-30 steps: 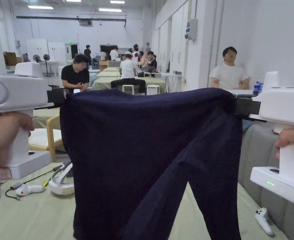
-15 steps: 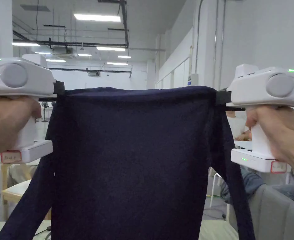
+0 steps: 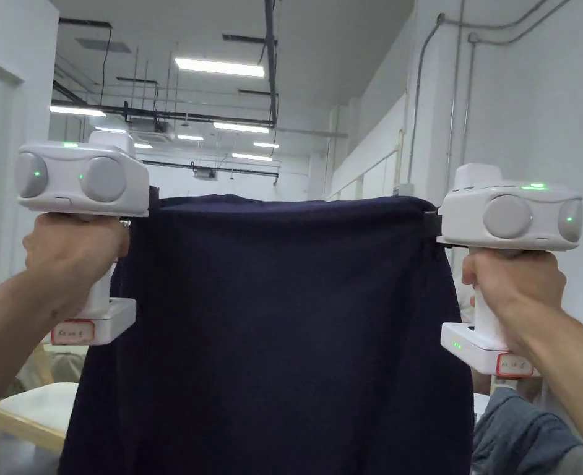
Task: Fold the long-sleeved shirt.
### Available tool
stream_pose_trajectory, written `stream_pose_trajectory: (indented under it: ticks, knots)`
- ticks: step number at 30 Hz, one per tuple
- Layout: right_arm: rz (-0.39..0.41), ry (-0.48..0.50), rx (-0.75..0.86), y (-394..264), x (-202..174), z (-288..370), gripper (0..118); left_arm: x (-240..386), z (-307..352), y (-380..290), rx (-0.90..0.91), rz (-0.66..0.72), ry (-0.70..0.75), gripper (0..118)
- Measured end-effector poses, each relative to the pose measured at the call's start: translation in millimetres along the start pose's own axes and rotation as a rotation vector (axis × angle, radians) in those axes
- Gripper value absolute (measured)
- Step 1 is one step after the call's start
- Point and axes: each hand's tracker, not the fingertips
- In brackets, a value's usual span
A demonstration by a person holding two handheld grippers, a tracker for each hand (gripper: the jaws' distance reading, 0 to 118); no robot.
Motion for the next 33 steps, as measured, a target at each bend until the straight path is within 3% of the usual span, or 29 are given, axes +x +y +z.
stream_pose_trajectory:
  ticks: [9,17,23,27,31,33]
  knots:
    - [-0.009,-0.019,-0.063,-102,5,-60,0,6,-51,-87,-0.068,-0.039,-0.002,2]
    - [0.013,0.014,-0.234,-227,7,-40,0,-5,-35,-203,-0.227,0.018,-0.056,2]
    - [0.031,0.040,-0.321,-306,26,32,0,-11,40,-273,-0.287,0.010,-0.112,2]
    - [0.033,0.080,-0.369,-353,33,111,0,-16,112,-326,-0.319,0.040,-0.137,2]
    - [0.093,0.135,-0.445,-409,36,202,0,-21,197,-391,-0.423,0.015,-0.161,2]
    - [0.063,0.151,-0.518,-442,40,243,0,-25,243,-427,-0.447,0.021,-0.151,2]
